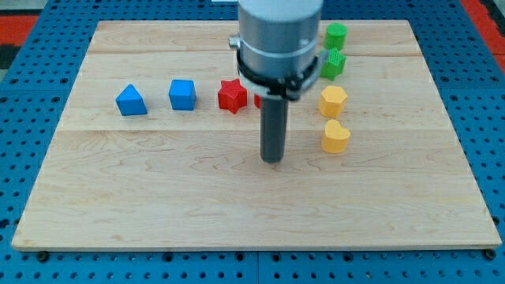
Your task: Move the yellow heart towards the bottom left of the board
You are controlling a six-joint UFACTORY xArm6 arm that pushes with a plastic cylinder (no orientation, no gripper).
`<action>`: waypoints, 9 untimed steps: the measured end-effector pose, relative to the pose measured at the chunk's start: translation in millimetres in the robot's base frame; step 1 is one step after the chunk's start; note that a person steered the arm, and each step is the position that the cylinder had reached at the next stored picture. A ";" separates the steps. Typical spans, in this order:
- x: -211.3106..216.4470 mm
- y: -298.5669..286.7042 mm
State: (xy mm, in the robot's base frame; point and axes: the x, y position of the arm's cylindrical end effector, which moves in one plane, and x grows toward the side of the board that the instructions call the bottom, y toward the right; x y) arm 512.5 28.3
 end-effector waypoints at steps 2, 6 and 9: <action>-18.2 174.0; -55.8 93.2; -34.3 -22.1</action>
State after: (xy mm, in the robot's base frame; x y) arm 478.2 6.2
